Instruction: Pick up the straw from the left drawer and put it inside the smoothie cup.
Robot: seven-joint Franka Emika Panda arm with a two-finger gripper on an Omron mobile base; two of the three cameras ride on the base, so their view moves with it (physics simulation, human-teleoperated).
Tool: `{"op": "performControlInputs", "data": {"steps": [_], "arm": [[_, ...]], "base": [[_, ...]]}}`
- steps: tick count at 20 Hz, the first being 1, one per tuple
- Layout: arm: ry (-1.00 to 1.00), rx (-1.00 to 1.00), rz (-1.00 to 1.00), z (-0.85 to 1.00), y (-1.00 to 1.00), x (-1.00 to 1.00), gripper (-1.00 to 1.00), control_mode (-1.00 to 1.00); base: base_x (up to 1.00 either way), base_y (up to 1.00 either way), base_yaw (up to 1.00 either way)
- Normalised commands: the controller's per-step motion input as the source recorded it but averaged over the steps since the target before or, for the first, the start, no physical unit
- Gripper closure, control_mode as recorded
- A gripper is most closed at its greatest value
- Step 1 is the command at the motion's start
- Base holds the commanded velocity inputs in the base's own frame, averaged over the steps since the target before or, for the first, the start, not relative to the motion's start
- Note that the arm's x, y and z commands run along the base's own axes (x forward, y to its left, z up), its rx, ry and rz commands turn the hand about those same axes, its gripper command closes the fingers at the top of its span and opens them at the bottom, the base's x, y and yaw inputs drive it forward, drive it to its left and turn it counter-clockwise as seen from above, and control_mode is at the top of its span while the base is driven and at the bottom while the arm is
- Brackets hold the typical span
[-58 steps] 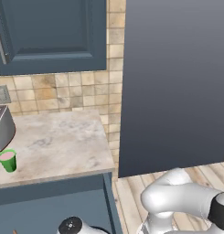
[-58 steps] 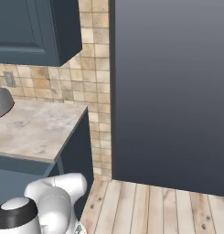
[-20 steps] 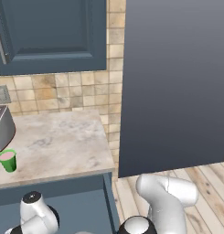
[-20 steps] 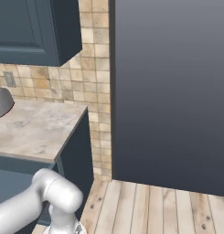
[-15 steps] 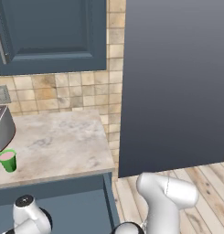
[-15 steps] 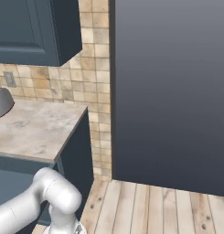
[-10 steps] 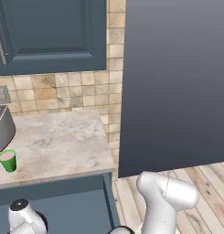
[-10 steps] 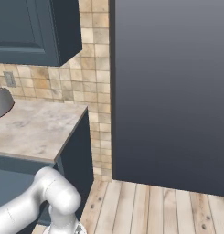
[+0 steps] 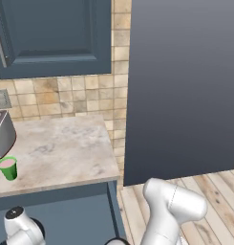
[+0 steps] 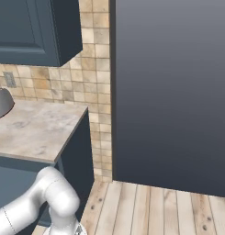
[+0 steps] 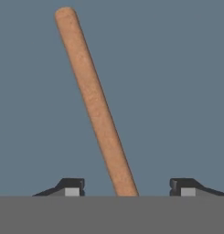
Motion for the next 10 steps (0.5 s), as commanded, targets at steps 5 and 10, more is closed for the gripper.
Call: {"op": "performControlInputs", "data": {"steps": [5,10], "arm": [[0.0,0.0,0.0,-0.33,0.01,0.0,1.0,-1.0],[0.0,0.0,0.0,-0.32,0.2,-0.13,1.0,-1.0]], "base": [[0.0,0.0,0.0],[0.0,0.0,0.0]]}}
